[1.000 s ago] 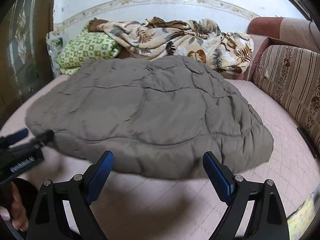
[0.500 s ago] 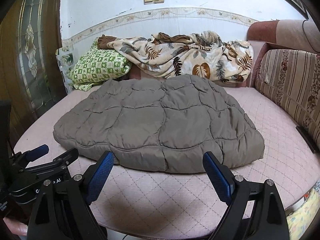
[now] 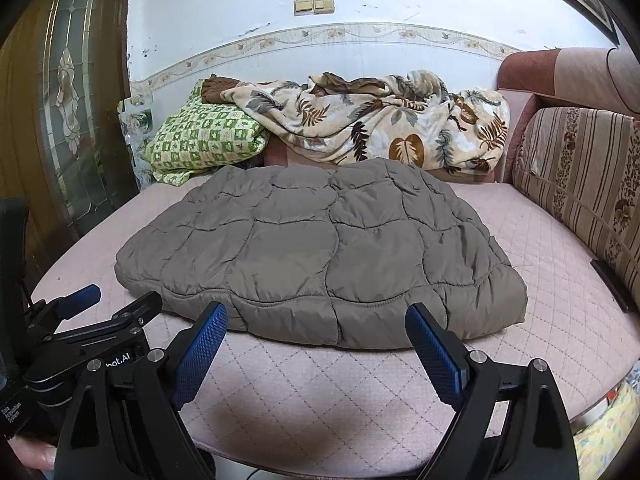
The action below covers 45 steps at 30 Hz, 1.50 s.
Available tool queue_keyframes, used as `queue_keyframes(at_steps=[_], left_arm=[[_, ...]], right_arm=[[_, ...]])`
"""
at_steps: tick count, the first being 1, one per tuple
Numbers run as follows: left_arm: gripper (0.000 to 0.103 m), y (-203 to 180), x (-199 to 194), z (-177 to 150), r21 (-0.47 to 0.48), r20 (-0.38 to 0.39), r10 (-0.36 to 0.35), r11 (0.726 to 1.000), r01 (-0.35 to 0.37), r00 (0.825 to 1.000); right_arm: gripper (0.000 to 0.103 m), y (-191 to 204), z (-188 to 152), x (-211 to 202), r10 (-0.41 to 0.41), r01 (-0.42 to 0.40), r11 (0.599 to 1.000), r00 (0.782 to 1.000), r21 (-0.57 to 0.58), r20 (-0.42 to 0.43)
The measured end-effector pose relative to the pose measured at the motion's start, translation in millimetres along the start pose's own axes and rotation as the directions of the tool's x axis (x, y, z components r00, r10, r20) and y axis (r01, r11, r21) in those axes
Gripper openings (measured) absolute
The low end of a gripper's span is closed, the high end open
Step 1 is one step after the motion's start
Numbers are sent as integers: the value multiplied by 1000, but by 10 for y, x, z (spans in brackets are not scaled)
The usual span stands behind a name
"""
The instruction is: Fold large clothes
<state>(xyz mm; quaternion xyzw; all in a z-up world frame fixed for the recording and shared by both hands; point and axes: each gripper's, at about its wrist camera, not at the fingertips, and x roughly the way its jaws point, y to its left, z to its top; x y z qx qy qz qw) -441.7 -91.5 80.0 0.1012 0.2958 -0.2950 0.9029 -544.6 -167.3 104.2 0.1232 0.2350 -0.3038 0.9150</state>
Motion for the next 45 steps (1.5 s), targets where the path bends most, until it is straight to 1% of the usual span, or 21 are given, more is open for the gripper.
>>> queue_keyframes(at_steps=[9, 11, 12, 14, 15, 18, 21, 23, 25, 28, 30, 32, 34, 36, 38, 41, 45], left_arm=[[85, -13, -14, -6, 2, 2, -7, 1000, 7, 1000], [87, -17, -35, 3, 0, 10, -14, 1000, 14, 1000], [91, -15, -54, 10, 1, 17, -20, 1000, 20, 1000], [95, -14, -84, 27, 5, 29, -22, 1000, 22, 999], [97, -25, -83, 42, 13, 20, -16, 1000, 16, 1000], [97, -60, -47, 74, 35, -10, -21, 999, 21, 1000], [97, -54, -20, 90, 34, -26, -46, 998, 47, 999], [97, -53, -20, 109, 35, -25, -42, 998, 43, 999], [97, -57, -31, 131, 49, -15, -21, 999, 21, 1000], [97, -94, -36, 171, 90, -19, 4, 996, -2, 1000], [97, -98, -53, 178, 105, -15, -9, 994, 10, 1000], [97, -142, -59, 203, 126, -23, -5, 992, 8, 1000], [97, -175, -81, 204, 146, -10, -5, 989, 6, 1000], [97, -169, -96, 198, 141, -3, 1, 990, 0, 1000], [97, -180, -83, 214, 151, 1, 30, 988, -30, 1000], [97, -161, -91, 233, 152, 9, 56, 987, -57, 998], [97, -136, -142, 245, 157, 37, 73, 984, -78, 997]], right_arm=[[93, 0, -11, -2, -2, 2, 1000, 1000, 6, -2], [93, -2, -13, 1, -2, 2, 1000, 1000, 5, -7], [93, -13, -18, 5, -3, 3, 1000, 1000, 7, -8], [93, -21, -23, 4, -5, 5, 1000, 1000, 10, -10], [93, -29, -23, 12, -6, 6, 1000, 1000, 12, -11], [93, -52, -29, 29, -7, 8, 1000, 1000, 19, -15], [93, -76, -32, 39, -11, 12, 1000, 1000, 25, -19], [93, -96, -22, 41, -16, 16, 999, 1000, 30, -17], [93, -121, -10, 43, -21, 22, 999, 1000, 34, -17], [93, -194, 28, 51, -38, 39, 998, 999, 50, -20], [93, -272, 75, 52, -49, 51, 996, 998, 73, -25], [93, -347, 136, 70, -75, 78, 993, 997, 85, -36], [93, -410, 168, 78, -101, 104, 990, 994, 93, -40], [93, -452, 158, 75, -105, 109, 989, 993, 103, -44], [93, -466, 143, 79, -104, 109, 988, 993, 106, -49], [93, -449, 135, 92, -103, 107, 990, 993, 94, -53], [93, -450, 142, 105, -101, 105, 990, 994, 90, -53]])
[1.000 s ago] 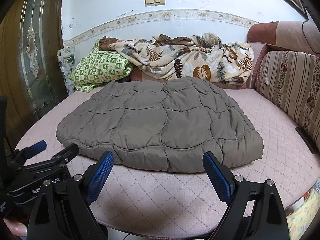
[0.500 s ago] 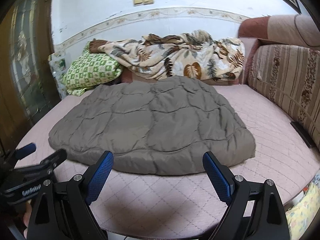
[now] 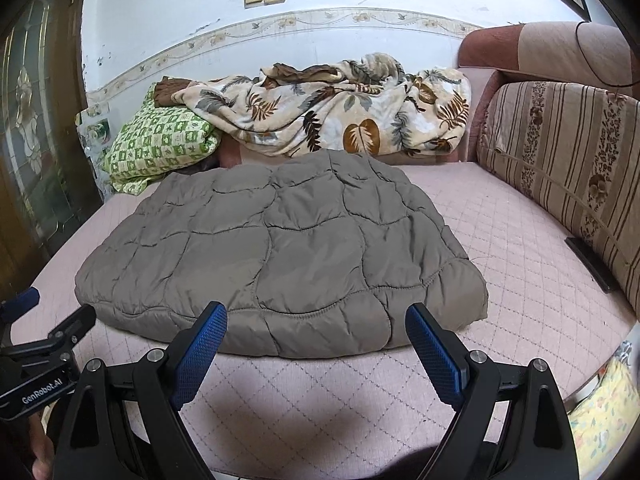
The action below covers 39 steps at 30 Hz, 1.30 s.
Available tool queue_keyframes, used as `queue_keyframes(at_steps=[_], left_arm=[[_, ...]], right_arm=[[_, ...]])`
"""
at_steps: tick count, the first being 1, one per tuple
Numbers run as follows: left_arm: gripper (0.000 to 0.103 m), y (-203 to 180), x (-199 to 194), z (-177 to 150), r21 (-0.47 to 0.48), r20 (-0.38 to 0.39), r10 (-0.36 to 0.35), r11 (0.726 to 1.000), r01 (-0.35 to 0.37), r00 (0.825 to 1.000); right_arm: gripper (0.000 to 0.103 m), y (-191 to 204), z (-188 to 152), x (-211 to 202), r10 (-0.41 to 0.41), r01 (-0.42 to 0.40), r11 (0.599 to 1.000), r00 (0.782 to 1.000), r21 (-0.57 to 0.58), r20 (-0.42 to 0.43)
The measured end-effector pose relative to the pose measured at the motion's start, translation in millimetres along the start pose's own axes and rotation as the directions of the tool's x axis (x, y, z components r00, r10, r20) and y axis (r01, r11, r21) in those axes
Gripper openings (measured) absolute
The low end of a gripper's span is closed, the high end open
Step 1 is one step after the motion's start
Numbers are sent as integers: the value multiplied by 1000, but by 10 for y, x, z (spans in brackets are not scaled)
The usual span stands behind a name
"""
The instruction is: Fold large clothes
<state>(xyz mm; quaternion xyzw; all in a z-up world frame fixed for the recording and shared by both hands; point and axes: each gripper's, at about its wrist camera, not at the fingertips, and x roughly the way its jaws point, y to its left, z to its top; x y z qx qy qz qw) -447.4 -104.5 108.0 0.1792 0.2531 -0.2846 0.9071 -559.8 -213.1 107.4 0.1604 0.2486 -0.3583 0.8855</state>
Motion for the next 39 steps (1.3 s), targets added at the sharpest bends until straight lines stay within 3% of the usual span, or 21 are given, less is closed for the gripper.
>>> queue_keyframes(at_steps=[39], left_arm=[[97, 11, 61, -34, 15, -31, 32, 999, -31, 999]], right_arm=[[93, 20, -81, 41, -3, 3, 1000, 1000, -10, -17]])
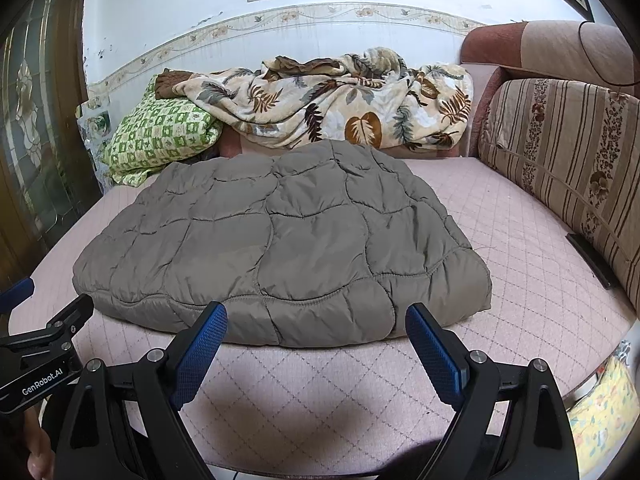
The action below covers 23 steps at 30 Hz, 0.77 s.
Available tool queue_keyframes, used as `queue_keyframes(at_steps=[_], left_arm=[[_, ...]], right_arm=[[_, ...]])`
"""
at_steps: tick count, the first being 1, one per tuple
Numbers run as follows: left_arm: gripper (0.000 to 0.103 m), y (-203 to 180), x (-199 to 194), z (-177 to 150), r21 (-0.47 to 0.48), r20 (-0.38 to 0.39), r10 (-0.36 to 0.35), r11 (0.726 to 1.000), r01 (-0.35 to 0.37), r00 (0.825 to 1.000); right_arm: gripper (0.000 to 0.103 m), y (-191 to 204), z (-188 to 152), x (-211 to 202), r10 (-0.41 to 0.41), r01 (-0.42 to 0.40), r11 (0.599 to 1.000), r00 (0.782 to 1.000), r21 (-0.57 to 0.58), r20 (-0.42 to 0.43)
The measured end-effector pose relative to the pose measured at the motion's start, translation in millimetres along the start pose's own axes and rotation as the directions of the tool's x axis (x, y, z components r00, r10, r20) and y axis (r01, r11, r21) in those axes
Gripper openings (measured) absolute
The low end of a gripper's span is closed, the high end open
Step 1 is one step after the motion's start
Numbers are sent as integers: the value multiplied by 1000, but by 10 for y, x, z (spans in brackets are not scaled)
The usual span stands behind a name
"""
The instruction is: Fold large clothes
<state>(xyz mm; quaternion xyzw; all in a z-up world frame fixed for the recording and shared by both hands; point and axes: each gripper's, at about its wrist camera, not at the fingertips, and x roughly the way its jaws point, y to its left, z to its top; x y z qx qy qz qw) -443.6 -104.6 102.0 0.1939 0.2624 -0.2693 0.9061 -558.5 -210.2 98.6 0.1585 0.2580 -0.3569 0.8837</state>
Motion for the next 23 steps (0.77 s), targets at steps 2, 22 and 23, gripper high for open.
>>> queue_keyframes(at_steps=[2, 22, 23], left_arm=[[97, -3, 1, -2, 0, 0, -2, 1000, 2, 1000], [97, -67, -64, 19, 23, 2, 32, 999, -32, 999], [97, -64, -64, 17, 23, 3, 37, 999, -37, 999]], right_arm=[[93, -1, 0, 2, 1, -1, 1000, 1000, -1, -3], [93, -16, -2, -42, 3, -3, 1000, 1000, -2, 13], [93, -25, -2, -45, 3, -3, 1000, 1000, -1, 13]])
